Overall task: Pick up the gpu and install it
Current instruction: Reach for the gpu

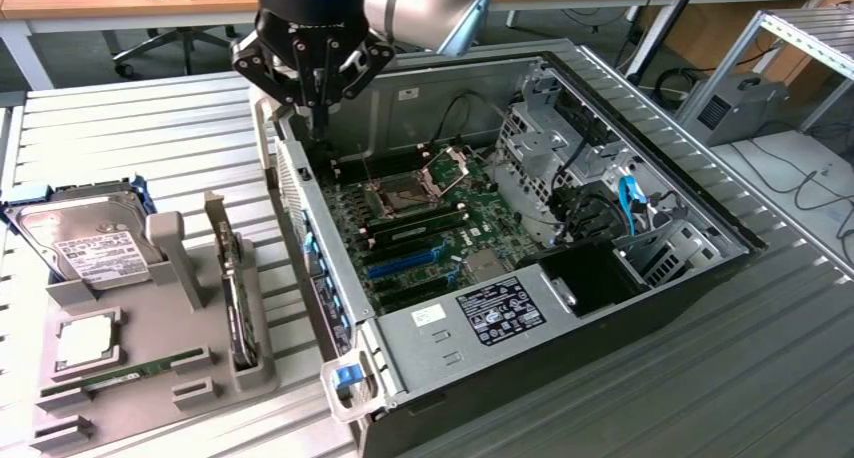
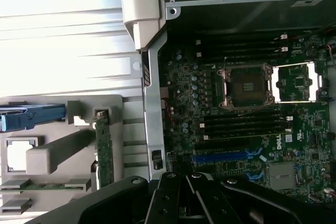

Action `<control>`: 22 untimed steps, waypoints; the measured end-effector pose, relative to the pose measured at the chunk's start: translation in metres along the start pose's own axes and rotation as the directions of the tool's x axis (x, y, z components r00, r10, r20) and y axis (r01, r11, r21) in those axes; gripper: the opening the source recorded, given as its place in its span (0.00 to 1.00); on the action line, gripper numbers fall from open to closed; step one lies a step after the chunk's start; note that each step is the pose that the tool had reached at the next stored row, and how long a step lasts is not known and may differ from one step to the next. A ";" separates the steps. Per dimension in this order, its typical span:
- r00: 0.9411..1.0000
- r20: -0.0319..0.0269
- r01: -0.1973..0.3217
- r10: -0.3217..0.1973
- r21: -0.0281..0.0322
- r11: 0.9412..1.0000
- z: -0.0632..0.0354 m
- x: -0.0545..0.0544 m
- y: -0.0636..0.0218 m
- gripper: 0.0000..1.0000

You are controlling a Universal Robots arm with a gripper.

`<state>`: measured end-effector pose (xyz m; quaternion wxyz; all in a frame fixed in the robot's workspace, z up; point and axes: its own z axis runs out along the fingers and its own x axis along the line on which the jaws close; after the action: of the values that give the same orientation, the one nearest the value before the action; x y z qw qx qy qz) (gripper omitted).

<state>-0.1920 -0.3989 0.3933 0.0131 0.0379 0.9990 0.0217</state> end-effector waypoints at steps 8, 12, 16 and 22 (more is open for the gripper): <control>1.000 0.000 0.000 0.000 0.000 1.000 -0.0001 0.004 -0.0003 0.11; 1.000 0.000 0.000 0.000 0.000 1.000 -0.0001 0.005 -0.0004 0.11; 1.000 0.000 0.000 0.000 0.000 1.000 -0.0002 0.007 -0.0005 0.11; 1.000 0.000 0.000 0.000 0.000 1.000 -0.0003 0.010 -0.0007 0.11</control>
<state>-0.2015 -0.3989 0.3933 0.0130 0.0379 0.9990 0.0217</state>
